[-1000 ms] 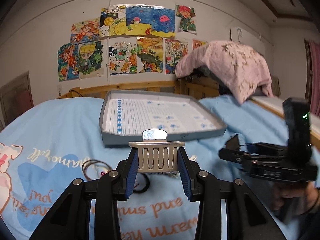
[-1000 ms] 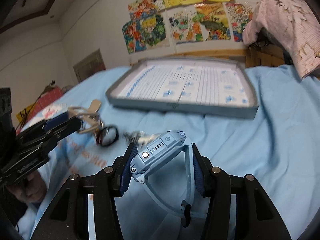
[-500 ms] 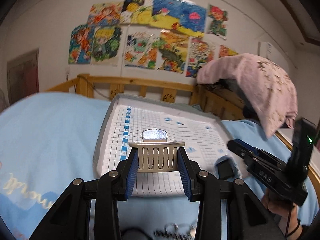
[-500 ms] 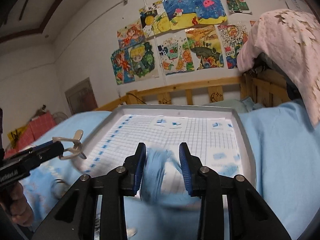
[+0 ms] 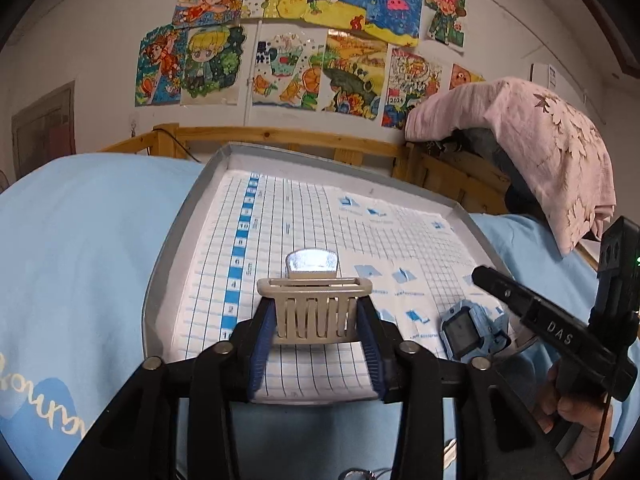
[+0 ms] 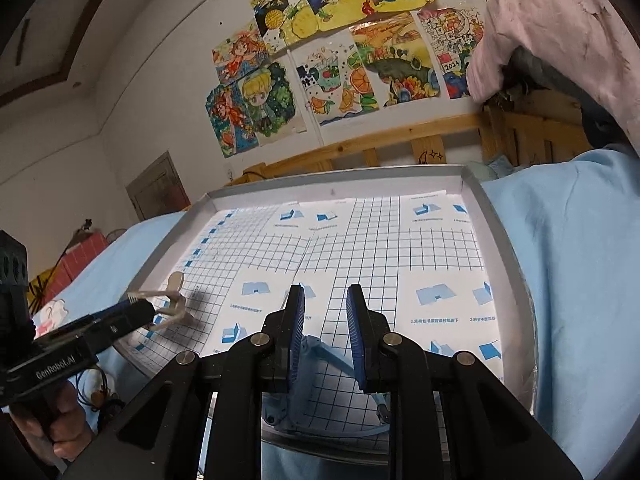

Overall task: Organize jewelry
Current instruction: 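Open the left tool releasing the clip while the right tool releases the watch in the tray, then withdraw both tools from the tray toward the remaining items on the bed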

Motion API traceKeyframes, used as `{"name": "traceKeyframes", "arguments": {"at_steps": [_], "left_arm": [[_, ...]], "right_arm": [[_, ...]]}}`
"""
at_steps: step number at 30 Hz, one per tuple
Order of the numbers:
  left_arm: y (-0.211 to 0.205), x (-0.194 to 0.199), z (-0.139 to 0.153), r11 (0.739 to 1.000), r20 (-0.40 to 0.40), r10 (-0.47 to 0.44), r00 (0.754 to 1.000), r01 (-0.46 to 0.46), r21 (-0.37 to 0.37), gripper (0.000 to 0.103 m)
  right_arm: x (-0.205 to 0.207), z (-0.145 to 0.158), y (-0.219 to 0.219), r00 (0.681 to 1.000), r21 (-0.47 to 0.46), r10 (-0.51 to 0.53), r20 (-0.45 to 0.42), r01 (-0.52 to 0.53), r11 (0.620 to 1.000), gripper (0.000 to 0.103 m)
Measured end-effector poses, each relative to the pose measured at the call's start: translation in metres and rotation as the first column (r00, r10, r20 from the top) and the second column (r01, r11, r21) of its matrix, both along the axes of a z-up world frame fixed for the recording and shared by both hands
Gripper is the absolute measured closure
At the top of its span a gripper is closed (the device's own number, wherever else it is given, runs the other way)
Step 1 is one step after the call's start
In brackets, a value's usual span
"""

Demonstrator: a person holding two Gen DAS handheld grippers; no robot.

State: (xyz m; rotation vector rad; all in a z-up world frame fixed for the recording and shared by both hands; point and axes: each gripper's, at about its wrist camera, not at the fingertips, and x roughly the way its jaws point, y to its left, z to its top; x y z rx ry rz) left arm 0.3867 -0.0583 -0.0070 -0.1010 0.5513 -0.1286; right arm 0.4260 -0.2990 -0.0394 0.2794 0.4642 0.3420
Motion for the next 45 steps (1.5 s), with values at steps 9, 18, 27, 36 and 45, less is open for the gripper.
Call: {"name": "traceKeyframes", "arguments": {"at_steps": [9, 18, 27, 36, 45], "left_arm": [[0.012, -0.031, 0.015, 0.996, 0.031, 0.076, 0.997, -0.075, -0.038, 0.018], [0.016, -0.115, 0.070, 0.989, 0.197, 0.146, 0.970, -0.139, -0.045, 0.000], [0.019, -0.208, 0.093, 0.978, 0.297, 0.194, 0.935, -0.206, 0.012, 0.000], [0.024, -0.287, 0.086, 0.978, 0.339, 0.184, 0.923, -0.206, 0.031, 0.000], [0.036, -0.338, 0.054, 0.979, 0.296, 0.187, 0.936, -0.202, 0.020, 0.000]], "right_arm": [[-0.029, 0.018, -0.014, 0.997, 0.001, -0.069, 0.045, 0.069, 0.998, 0.061], [-0.103, 0.073, -0.020, 0.980, -0.011, -0.094, 0.177, 0.098, 0.995, 0.027], [-0.191, 0.124, -0.010, 0.950, -0.028, -0.128, 0.285, 0.141, 0.990, 0.006], [-0.285, 0.110, -0.006, 0.934, -0.004, -0.170, 0.313, 0.180, 0.984, 0.003], [-0.352, 0.093, 0.011, 0.928, -0.073, -0.138, 0.347, 0.174, 0.982, 0.003]]}}
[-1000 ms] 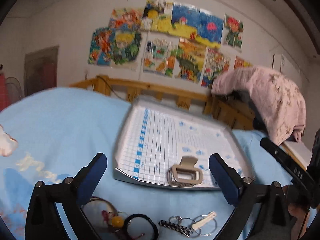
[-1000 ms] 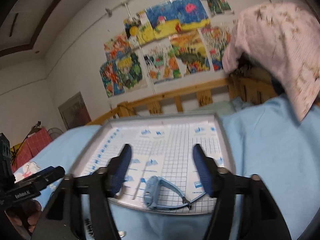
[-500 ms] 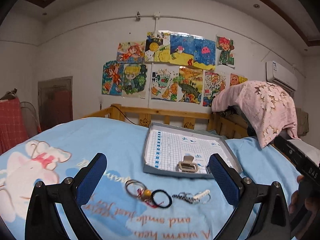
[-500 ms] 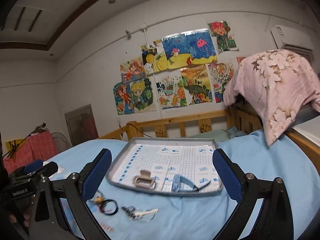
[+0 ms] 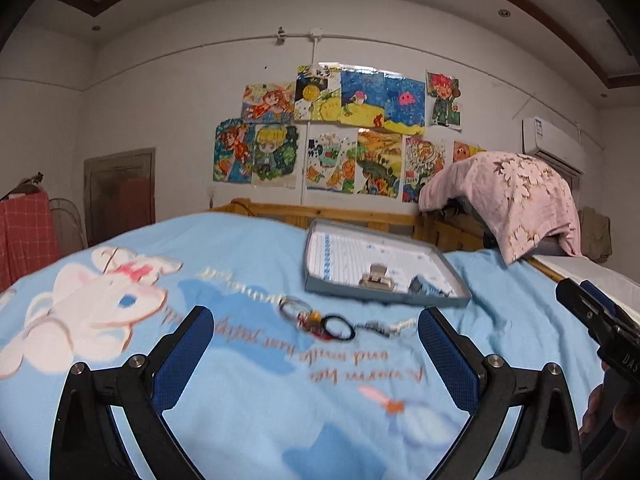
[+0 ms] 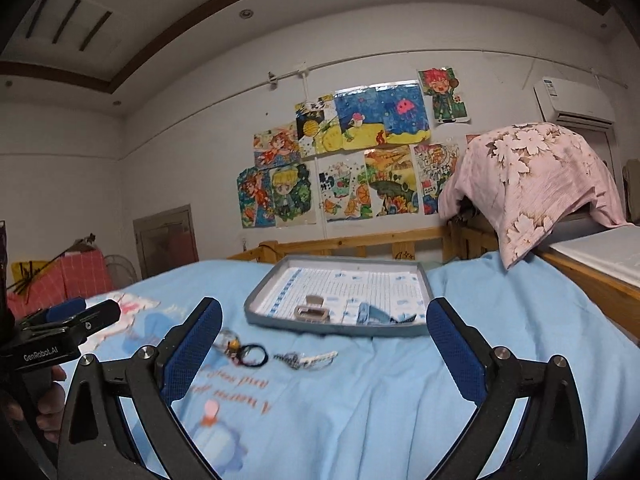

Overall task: Organize jewelry
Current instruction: 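Withdraw both tools from the tray toward the remaining items on the bed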

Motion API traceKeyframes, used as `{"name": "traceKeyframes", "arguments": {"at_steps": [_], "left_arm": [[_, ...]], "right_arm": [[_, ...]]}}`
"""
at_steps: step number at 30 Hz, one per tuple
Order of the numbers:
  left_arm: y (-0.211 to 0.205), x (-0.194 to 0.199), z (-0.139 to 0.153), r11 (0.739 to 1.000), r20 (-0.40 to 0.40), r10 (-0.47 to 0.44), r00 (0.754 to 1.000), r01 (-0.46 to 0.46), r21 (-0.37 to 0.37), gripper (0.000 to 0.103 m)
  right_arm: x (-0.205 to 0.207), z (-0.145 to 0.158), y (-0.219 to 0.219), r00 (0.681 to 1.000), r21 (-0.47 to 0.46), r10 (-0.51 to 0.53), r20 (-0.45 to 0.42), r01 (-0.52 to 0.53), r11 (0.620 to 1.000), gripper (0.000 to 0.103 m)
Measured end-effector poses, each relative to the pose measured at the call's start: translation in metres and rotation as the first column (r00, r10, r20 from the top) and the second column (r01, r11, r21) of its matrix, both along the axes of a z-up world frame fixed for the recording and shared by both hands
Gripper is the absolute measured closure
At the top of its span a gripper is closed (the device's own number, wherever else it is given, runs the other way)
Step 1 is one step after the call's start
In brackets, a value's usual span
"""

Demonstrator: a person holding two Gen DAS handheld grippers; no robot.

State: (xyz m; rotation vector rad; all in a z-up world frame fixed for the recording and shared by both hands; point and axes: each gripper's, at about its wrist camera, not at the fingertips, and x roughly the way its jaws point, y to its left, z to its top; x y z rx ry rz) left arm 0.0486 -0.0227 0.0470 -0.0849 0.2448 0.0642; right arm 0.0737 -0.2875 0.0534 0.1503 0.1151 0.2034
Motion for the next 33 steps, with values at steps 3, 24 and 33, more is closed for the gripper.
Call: {"name": "traceKeyframes", "arguments": {"at_steps": [3, 24, 33], "left_arm": [[0.008, -0.014, -0.011, 1.000, -0.016, 0.013, 1.000, -0.014, -0.024, 0.000], [0.015, -0.034, -0.023, 0.999, -0.054, 0.023, 0.998, -0.026, -0.048, 0.000], [0.036, -0.020, -0.028, 0.994, -0.114, 0.040, 0.993, -0.051, -0.097, 0.000]], "right_arm": [[-0.010, -0.008, 0.002, 1.000, 0.005, 0.002, -0.025, -0.002, 1.000, 0.002], [-0.037, -0.035, 0.003, 0.994, -0.033, -0.006, -0.113, 0.002, 0.999, 0.002], [-0.037, -0.032, 0.000, 0.994, -0.001, 0.000, -0.109, 0.000, 1.000, 0.002]]}}
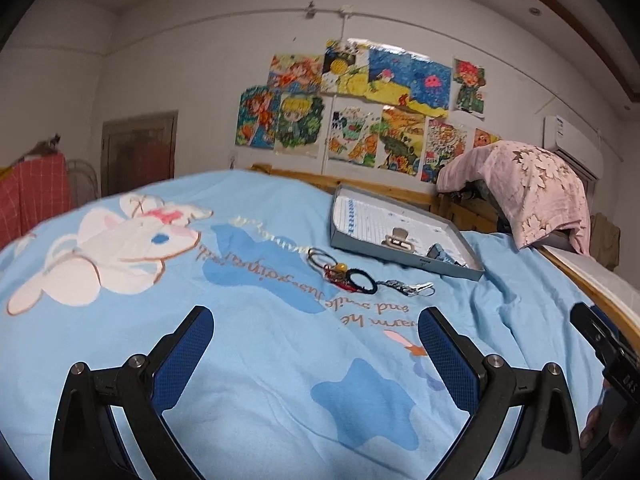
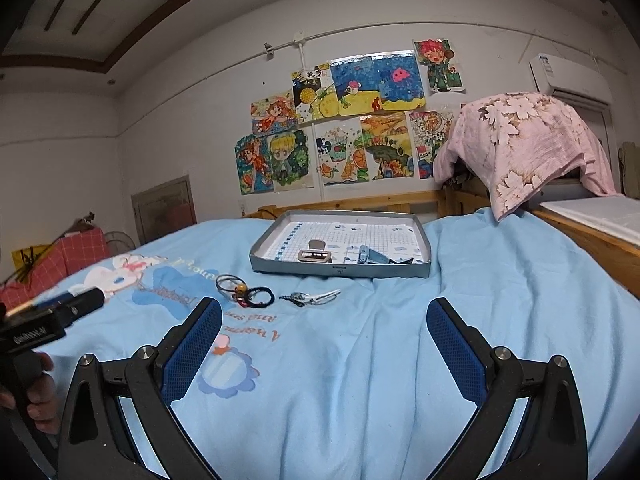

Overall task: Organize jewelry
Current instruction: 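Withdraw both tools from the tray toward the remaining items on the bed, then grasp the brown cord bracelet with the left tool while the right tool grasps the keys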

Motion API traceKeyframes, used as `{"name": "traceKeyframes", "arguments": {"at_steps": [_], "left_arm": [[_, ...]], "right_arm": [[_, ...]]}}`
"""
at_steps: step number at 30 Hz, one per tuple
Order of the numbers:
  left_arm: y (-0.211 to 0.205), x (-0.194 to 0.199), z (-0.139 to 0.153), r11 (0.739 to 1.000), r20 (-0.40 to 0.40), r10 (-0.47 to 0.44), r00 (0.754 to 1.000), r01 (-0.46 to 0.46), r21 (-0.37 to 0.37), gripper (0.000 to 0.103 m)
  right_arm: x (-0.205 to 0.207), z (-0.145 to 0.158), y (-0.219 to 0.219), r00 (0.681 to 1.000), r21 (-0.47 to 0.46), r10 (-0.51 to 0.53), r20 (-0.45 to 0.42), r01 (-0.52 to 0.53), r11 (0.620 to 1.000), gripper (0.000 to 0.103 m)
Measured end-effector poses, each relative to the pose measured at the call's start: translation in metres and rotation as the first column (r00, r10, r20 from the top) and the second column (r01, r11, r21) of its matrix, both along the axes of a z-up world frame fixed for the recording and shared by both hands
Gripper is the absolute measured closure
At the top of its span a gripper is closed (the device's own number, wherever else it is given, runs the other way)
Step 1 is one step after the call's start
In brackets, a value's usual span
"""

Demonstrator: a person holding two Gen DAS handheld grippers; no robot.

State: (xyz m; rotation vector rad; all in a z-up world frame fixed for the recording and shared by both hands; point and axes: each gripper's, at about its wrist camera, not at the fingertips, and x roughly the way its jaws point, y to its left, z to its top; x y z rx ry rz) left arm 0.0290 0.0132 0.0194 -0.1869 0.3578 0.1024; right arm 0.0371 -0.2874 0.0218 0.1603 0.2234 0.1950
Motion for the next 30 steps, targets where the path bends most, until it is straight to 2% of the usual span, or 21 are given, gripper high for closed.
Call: {"name": "traceKeyframes", "arguments": {"at_steps": [3, 6, 12, 16, 22, 26, 30], "left_arm": [[0.016, 0.012, 0.000, 0.998, -0.017, 0.020, 1.000, -0.021, -0.053, 0.000], [0.025, 0.026, 0.004, 0.996, -0.024, 0.036, 0.999, -0.038, -0.075, 0.000], [0.030, 0.064, 0.020, 0.999, -0.023, 0.042, 0.999, -0.042, 0.004, 0.000], [0.035, 0.096, 0.026, 0.999, -0.034, 0.021, 0.999, -0.020, 0.031, 0.000], [0.044, 0.142, 0.017, 1.000, -0.075, -0.007, 0.997, 0.005, -0.029, 0.000], [0.043, 0.174, 0.004, 0.998, -0.107, -0.015, 0.994, 0.009, -0.056, 0.000], [0.038, 0.198, -0.004, 0.999, -0.111, 0.011, 0.994, -0.015, -0.036, 0.000]], "right_arm": [[0.001, -0.002, 0.001, 1.000, -0.001, -0.006, 0.000, 0.006, 1.000, 0.002], [0.008, 0.000, 0.003, 1.000, 0.000, 0.009, -0.002, -0.009, 1.000, 0.002], [0.034, 0.021, 0.001, 0.999, -0.020, 0.041, 0.018, -0.040, 0.999, 0.002], [0.066, 0.035, -0.009, 0.999, -0.023, 0.028, 0.022, -0.027, 0.999, 0.002], [0.117, 0.045, -0.016, 0.999, -0.016, 0.024, 0.025, -0.024, 1.000, 0.002], [0.154, 0.038, -0.008, 0.998, -0.005, 0.065, -0.011, -0.065, 0.998, 0.002], [0.193, 0.020, 0.005, 0.991, 0.036, 0.115, -0.066, -0.113, 0.993, 0.002]]}}
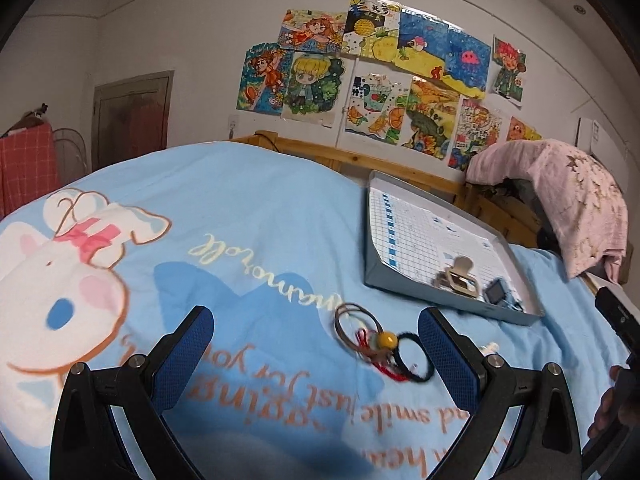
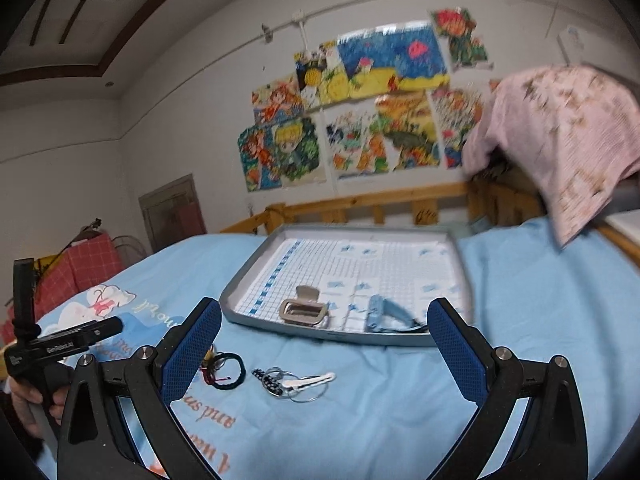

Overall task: Organize jewelry
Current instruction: 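Grasp the brown cord bracelet with the left tool while the right tool grasps the keys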

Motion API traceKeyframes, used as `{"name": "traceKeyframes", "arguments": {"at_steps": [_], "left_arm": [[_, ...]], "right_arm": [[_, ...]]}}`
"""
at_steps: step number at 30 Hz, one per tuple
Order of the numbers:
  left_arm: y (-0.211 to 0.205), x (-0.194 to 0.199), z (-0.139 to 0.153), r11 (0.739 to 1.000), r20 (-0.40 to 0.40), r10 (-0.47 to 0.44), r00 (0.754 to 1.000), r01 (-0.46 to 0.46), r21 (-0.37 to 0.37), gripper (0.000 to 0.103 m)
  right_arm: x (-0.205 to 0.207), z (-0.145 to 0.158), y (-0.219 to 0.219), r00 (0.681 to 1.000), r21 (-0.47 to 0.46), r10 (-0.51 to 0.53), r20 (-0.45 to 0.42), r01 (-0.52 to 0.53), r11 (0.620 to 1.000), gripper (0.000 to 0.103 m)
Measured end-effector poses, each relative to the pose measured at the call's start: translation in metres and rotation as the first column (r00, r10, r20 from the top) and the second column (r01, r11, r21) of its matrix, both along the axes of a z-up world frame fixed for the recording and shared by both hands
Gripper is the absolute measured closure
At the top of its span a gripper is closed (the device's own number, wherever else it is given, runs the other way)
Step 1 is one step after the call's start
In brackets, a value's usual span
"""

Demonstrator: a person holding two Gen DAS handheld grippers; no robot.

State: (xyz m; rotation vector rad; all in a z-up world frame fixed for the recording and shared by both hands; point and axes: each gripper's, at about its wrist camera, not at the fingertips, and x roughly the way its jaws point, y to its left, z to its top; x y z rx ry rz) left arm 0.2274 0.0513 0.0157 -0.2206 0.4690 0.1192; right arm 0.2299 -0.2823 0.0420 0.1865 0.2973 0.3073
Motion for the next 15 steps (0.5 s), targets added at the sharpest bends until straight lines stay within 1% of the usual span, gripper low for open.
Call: {"name": "traceKeyframes", "arguments": {"at_steps": [3, 5, 6, 7, 8, 9, 10, 11, 12, 13, 14, 15], "left_arm": [[-0.001, 0.016, -0.006, 1.000, -0.002, -0.010, 1.000, 0.010, 0.006, 0.001], [0.000, 0.022, -0.012, 0.999, -0.002, -0.032, 0.999, 0.032, -0.015, 0.007], [0.000, 0.025, -0.016, 0.998, -0.004, -0.047, 0.999, 0.047, -0.029, 0.013], [0.001, 0.027, -0.019, 0.997, -0.005, -0.059, 0.998, 0.059, -0.042, 0.016], [0.002, 0.028, -0.024, 0.996, -0.005, -0.075, 0.997, 0.075, -0.058, 0.017], [0.002, 0.029, -0.028, 0.994, -0.004, -0.086, 0.996, 0.086, -0.068, 0.021], [0.002, 0.030, -0.033, 0.991, -0.005, -0.103, 0.995, 0.103, -0.082, 0.025], [0.002, 0.031, -0.037, 0.988, -0.010, -0.123, 0.992, 0.121, -0.094, 0.028], [0.002, 0.034, -0.040, 0.985, -0.019, -0.142, 0.990, 0.139, -0.102, 0.035], [0.002, 0.037, -0.043, 0.982, -0.028, -0.156, 0.987, 0.152, -0.111, 0.039], [0.001, 0.039, -0.046, 0.980, -0.033, -0.165, 0.986, 0.160, -0.118, 0.041], [0.001, 0.041, -0.048, 0.978, -0.036, -0.174, 0.984, 0.168, -0.127, 0.045]], "right_arm": [[0.020, -0.014, 0.015, 0.999, -0.016, 0.033, -0.020, -0.033, 0.999, 0.002], [0.029, -0.023, 0.026, 0.997, -0.027, 0.065, -0.033, -0.066, 0.997, 0.003], [0.033, -0.029, 0.032, 0.996, -0.040, 0.084, -0.042, -0.086, 0.996, 0.004], [0.035, -0.033, 0.036, 0.994, -0.052, 0.099, -0.051, -0.101, 0.994, 0.008], [0.038, -0.040, 0.042, 0.991, -0.066, 0.117, -0.065, -0.121, 0.990, 0.015], [0.039, -0.045, 0.046, 0.989, -0.076, 0.127, -0.075, -0.133, 0.988, 0.019], [0.040, -0.051, 0.051, 0.986, -0.089, 0.140, -0.092, -0.148, 0.985, 0.022], [0.039, -0.056, 0.054, 0.984, -0.096, 0.149, -0.102, -0.159, 0.983, 0.022], [0.038, -0.061, 0.057, 0.981, -0.102, 0.161, -0.110, -0.172, 0.980, 0.022], [0.037, -0.065, 0.061, 0.978, -0.111, 0.173, -0.117, -0.186, 0.976, 0.025], [0.036, -0.066, 0.064, 0.976, -0.122, 0.182, -0.122, -0.196, 0.973, 0.031], [0.035, -0.069, 0.070, 0.972, -0.144, 0.196, -0.131, -0.214, 0.966, 0.034]]}}
